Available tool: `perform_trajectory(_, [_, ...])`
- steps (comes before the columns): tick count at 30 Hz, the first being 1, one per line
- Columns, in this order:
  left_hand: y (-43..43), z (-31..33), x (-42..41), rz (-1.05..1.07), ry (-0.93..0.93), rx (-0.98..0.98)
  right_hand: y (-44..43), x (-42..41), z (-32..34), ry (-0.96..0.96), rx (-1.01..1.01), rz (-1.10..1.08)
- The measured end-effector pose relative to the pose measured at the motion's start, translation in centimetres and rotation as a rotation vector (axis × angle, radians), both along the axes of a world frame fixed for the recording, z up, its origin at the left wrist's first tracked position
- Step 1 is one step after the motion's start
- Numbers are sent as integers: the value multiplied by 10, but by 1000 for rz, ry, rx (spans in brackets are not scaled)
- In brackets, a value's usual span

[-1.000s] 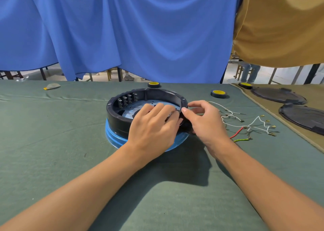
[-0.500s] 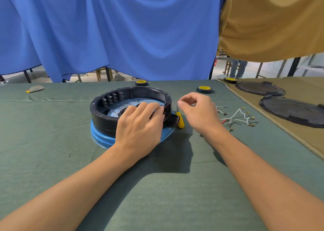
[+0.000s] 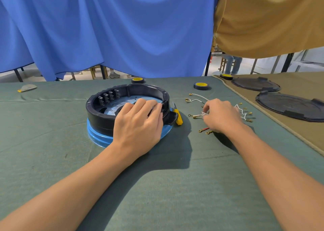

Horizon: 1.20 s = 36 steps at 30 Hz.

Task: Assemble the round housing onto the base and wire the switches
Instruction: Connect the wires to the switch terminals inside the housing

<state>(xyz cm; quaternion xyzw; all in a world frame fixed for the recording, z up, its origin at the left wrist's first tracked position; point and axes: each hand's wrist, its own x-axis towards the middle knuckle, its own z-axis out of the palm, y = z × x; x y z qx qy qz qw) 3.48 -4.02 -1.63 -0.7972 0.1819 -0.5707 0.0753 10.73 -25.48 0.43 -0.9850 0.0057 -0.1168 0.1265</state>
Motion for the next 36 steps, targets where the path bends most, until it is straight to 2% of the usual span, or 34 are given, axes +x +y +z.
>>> perform_trajectory(3, [1, 0, 0, 0, 5, 6, -2, -3, 1, -95, 80, 29])
perform_trajectory(8, [1, 0, 0, -5, 19, 2, -2, -9, 12, -505, 388, 199])
perform_trajectory(10, [1, 1, 0, -3, 19, 2, 2, -12, 17, -592, 533, 278])
perform_trajectory(16, [0, 2, -3, 12, 40, -2, 9, -21, 33, -612, 1057, 424])
perform_trajectory(19, [0, 3, -4, 18, 56, -5, 12, -25, 40, -593, 1282, 382])
perform_trajectory(22, [0, 3, -4, 14, 53, -6, 14, -23, 38, -490, 1494, 302])
perform_trajectory(28, [1, 1, -3, 18, 47, -7, 18, -20, 23, -331, 1488, 171])
perform_trajectory(36, [-2, 2, -5, -64, 25, -67, 29, -23, 27, -309, 1434, 230])
